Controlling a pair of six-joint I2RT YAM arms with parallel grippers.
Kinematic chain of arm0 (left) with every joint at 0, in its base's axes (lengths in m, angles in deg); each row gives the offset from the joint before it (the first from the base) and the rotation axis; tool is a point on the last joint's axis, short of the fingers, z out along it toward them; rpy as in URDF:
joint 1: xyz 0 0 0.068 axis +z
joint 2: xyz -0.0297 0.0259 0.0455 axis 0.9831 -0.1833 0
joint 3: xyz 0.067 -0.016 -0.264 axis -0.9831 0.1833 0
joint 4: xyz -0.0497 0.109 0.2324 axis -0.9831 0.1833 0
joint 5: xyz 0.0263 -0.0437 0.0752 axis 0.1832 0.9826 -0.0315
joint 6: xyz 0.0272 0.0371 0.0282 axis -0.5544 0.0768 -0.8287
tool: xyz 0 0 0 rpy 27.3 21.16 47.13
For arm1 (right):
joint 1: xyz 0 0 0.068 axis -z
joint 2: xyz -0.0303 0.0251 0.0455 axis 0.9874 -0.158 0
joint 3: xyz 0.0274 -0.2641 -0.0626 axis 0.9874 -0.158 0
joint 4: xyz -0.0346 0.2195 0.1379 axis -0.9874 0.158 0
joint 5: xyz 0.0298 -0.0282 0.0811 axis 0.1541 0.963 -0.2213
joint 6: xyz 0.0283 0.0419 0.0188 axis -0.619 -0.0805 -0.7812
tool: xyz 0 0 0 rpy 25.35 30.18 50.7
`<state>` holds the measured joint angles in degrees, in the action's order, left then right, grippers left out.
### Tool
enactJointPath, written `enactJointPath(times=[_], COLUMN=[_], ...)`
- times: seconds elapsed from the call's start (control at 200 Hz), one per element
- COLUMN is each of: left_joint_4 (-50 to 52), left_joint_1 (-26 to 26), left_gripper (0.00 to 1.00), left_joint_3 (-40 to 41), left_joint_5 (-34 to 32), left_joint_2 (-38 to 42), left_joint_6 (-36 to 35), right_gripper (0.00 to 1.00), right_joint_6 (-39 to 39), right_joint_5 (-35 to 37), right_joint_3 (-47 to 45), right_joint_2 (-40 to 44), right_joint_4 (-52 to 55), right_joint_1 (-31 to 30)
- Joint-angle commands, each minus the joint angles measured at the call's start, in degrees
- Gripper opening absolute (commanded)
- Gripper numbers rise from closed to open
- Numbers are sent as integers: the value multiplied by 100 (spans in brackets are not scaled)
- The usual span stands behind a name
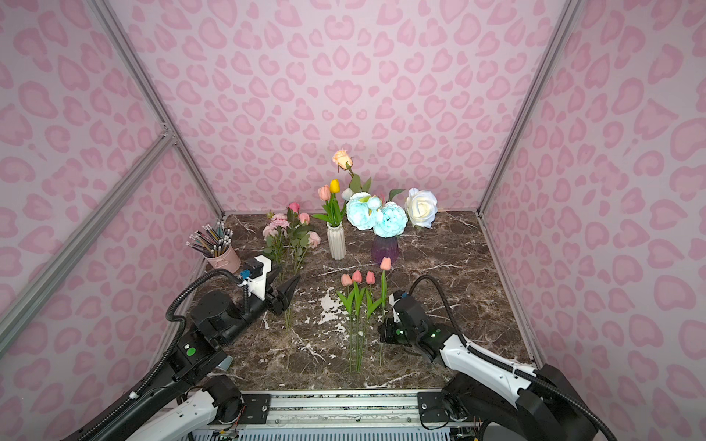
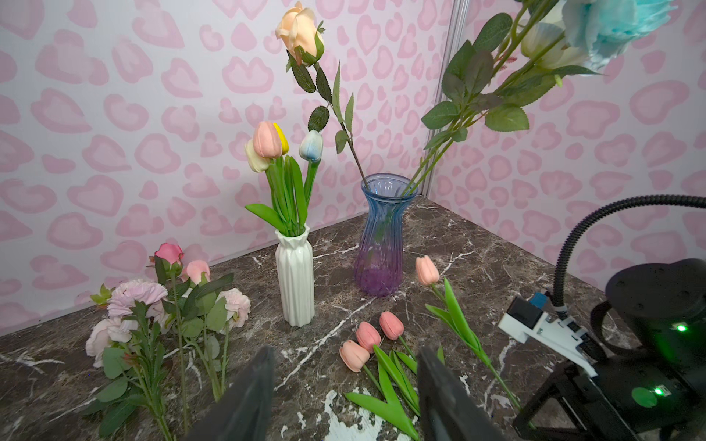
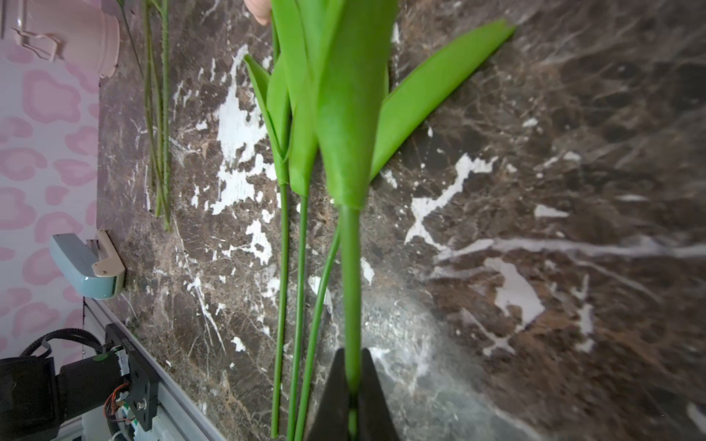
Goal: Pick out pink flowers from the vase
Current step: Place the flower at the center of the board.
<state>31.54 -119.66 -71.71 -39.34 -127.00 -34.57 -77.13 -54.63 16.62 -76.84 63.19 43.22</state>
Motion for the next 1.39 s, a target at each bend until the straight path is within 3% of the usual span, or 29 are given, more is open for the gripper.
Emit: enactJointPath(times=[0.0, 0.625, 0.9, 1.215, 1.39], left_joint_4=[-124, -128, -128, -146, -248], left_joint_1=[-3, -11, -20, -20, -20], left_gripper=[61, 61, 61, 61, 62], left_joint_3=[-31, -40, -40, -40, -65], left_joint_5=[-70, -29, -37, -28, 114], left_joint_2=[21, 91, 99, 56, -34], left_joint_6=[-37, -45, -62, -83, -219], right_gripper=[0, 2, 16, 29, 36], right_joint_6=[273, -177, -216, -175, 338], right_joint_5=[-253, -105, -81, 208, 815], right_joint_3=[163, 536, 582, 631, 1210], right_joint_2=[-532, -1674, -1922, -1387, -593], right_joint_4=[-318, -1029, -1098, -666, 520], right_joint_1=[14, -608, -624, -711, -756])
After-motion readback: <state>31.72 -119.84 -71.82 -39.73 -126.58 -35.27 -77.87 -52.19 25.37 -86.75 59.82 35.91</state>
